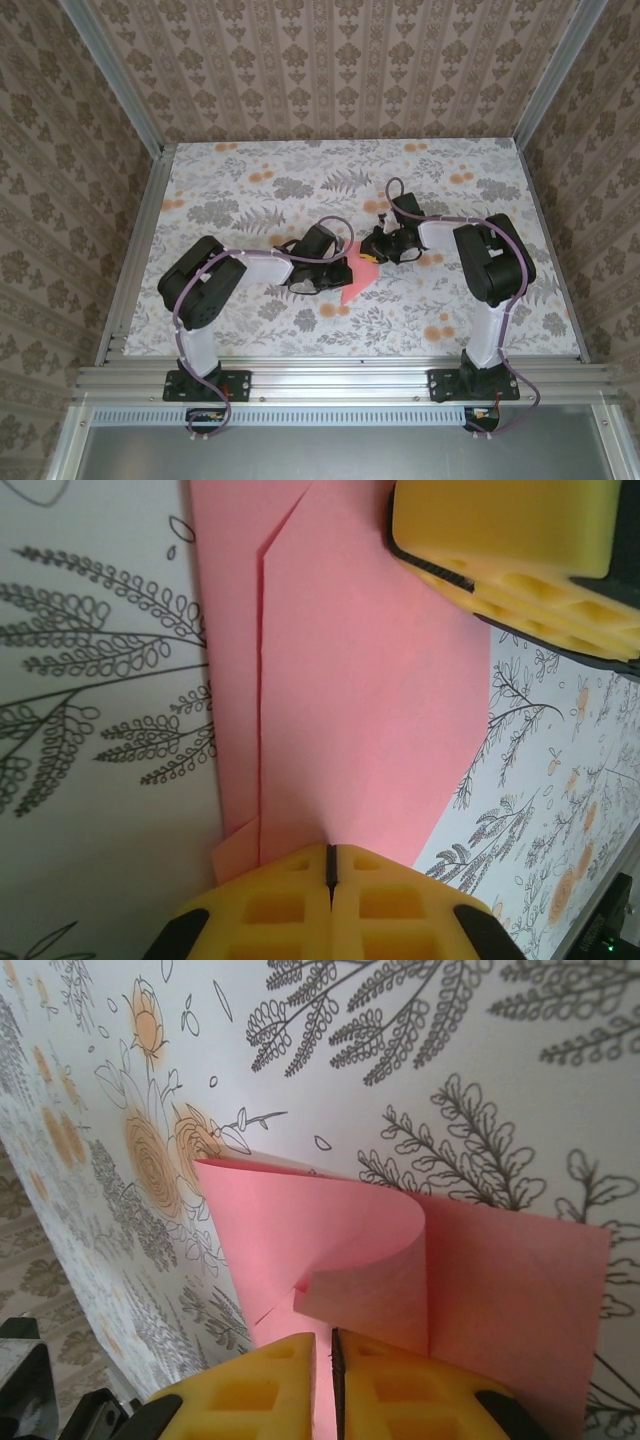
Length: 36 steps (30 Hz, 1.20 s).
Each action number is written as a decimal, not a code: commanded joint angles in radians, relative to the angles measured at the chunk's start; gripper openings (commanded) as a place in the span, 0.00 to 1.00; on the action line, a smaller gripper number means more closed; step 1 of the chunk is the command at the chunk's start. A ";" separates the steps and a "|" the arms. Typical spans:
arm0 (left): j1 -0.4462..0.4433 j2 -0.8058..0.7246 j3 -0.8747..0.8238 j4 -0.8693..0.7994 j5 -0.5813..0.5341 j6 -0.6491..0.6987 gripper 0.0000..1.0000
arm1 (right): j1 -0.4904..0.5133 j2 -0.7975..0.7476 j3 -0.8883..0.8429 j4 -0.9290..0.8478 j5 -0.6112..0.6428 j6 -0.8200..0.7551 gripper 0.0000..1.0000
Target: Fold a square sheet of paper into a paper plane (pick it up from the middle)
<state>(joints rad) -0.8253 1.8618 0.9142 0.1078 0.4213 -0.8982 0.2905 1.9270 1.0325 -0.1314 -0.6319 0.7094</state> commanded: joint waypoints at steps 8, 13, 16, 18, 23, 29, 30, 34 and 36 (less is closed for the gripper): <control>-0.049 0.106 -0.062 -0.207 -0.071 -0.014 0.02 | -0.019 0.043 0.127 -0.142 0.078 -0.107 0.19; -0.049 0.120 -0.072 -0.212 -0.074 -0.016 0.01 | -0.044 0.080 0.149 -0.120 0.054 -0.101 0.21; -0.050 0.118 -0.072 -0.215 -0.076 -0.016 0.01 | -0.057 0.109 0.143 -0.095 0.036 -0.097 0.22; -0.050 0.113 -0.071 -0.221 -0.079 -0.015 0.01 | -0.067 0.129 0.129 -0.069 0.035 -0.091 0.22; -0.050 0.108 -0.069 -0.235 -0.084 -0.009 0.00 | -0.101 0.165 0.074 0.055 -0.030 -0.036 0.23; -0.050 0.106 -0.071 -0.263 -0.096 0.003 0.00 | -0.129 0.147 0.103 0.058 -0.063 -0.031 0.24; -0.051 0.105 -0.072 -0.265 -0.098 0.003 0.00 | -0.132 0.146 0.116 0.037 -0.059 -0.042 0.24; -0.050 0.104 -0.073 -0.265 -0.101 0.001 0.00 | -0.140 0.153 0.160 -0.033 -0.023 -0.082 0.25; -0.051 0.104 -0.069 -0.267 -0.100 0.000 0.00 | -0.145 0.161 0.175 -0.062 -0.009 -0.097 0.25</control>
<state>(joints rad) -0.8562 1.8721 0.9173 0.1204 0.3958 -0.9051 0.1726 2.0464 1.1774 -0.1394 -0.7486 0.6567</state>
